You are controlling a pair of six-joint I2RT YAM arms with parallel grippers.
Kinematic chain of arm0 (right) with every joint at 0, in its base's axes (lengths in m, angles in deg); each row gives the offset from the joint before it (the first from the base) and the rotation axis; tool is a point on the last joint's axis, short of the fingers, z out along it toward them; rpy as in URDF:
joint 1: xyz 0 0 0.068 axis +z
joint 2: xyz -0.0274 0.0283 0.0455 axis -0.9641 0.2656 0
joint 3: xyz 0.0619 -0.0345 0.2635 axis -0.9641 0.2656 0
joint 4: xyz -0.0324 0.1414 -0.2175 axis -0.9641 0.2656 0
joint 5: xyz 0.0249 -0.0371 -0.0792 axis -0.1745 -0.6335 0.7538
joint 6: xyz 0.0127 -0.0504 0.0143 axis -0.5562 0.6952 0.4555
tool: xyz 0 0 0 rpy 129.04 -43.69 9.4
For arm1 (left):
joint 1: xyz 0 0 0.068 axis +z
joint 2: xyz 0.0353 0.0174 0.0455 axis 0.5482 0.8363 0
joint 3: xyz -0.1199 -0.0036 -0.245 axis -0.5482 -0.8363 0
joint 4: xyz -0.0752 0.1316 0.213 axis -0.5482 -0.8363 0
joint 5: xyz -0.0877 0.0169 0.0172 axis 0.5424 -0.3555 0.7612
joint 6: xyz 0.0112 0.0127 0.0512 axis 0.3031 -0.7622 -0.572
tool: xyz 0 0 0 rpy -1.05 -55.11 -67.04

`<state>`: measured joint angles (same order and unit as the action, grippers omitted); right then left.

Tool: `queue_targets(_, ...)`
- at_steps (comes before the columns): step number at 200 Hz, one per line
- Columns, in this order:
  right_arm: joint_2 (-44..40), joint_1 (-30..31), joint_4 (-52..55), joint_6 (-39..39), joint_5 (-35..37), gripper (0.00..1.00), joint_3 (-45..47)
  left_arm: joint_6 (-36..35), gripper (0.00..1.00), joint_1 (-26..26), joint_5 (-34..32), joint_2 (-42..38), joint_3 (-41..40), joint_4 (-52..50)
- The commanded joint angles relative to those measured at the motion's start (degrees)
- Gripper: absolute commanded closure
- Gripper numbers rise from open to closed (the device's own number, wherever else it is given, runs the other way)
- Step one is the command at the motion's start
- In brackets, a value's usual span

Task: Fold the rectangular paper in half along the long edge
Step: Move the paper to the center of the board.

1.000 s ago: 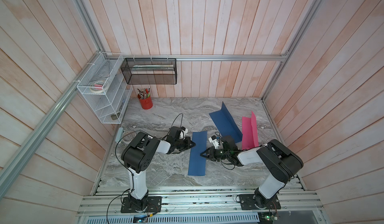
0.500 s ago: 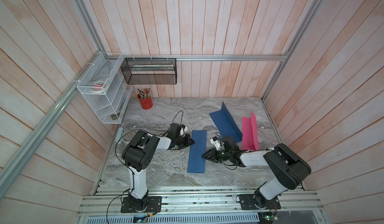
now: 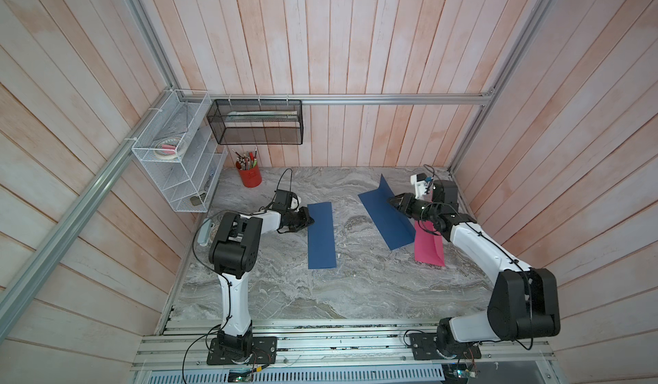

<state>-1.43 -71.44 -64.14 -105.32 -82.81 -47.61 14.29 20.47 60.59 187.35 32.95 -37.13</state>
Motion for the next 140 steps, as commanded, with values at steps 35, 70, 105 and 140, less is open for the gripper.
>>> queue_targets(35, 18.9, -4.7, 10.5, 9.0, 5.3, 0.85, -13.4, 2.4, 0.75, 0.2, 5.0, -7.9, 1.5, 6.0)
queue_targets(70, 23.8, -3.3, 9.3, 9.7, 7.5, 0.90, -11.9, 5.2, 0.64, -0.4, 6.2, -13.8, -2.0, 9.1)
queue_targets(105, 24.2, -1.1, 3.3, 7.4, 5.7, 0.91, -3.9, 5.1, 0.62, -2.8, 3.7, -16.1, -3.7, 7.8)
queue_targets(140, 26.9, 4.4, 0.2, 5.9, 6.2, 0.92, 0.5, 3.8, 0.63, -8.2, 2.0, -12.5, 0.6, 4.4)
